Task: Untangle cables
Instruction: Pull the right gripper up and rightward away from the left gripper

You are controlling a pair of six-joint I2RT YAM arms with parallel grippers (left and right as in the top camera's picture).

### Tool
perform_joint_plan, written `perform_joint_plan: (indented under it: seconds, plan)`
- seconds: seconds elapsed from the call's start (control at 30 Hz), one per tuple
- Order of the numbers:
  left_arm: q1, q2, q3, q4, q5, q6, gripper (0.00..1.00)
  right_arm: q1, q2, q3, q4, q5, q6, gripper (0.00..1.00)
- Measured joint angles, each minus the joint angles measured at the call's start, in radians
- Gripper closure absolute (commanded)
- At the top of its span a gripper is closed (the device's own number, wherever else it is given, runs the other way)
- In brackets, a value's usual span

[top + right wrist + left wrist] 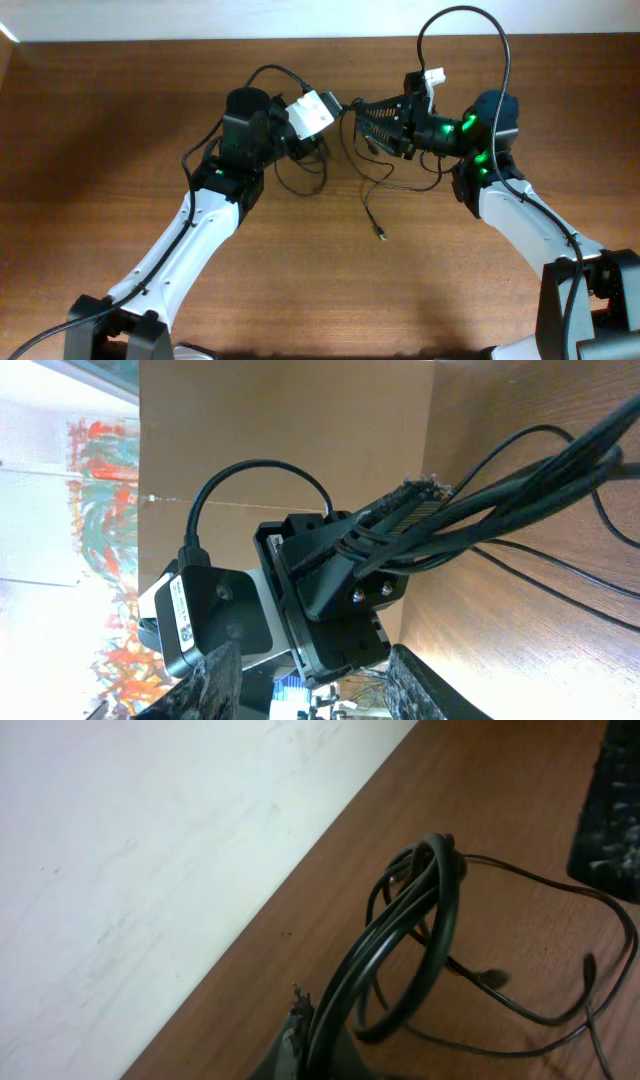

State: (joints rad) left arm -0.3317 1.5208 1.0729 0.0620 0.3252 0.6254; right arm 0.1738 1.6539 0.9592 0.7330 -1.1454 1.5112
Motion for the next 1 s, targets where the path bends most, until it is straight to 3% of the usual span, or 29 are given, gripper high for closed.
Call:
perform_joint_plan:
  seconds: [0.17,0.23,0.3,0.63,1.0]
  plan:
    - [-0.001,0.0,0.0,0.01,0.05,0.0,1.0,0.0,0.0,0.0,0.0,0.026,0.0,0.54]
    - [-0.007,0.0,0.0,0.011,0.061,0.0,1.0,0.0,0.0,0.0,0.0,0.041,0.0,0.68]
    - [-0.018,0.0,0.0,0.019,0.069,0.0,1.0,0.0,0.0,0.0,0.0,0.05,-0.002,0.75]
    - [-0.033,0.0,0.0,0.03,0.09,0.0,1.0,0.0,0.0,0.0,0.0,0.054,0.002,0.75]
    - [-0.035,0.0,0.0,0.032,0.117,0.0,1.0,0.0,0.0,0.0,-0.001,0.054,0.0,0.82]
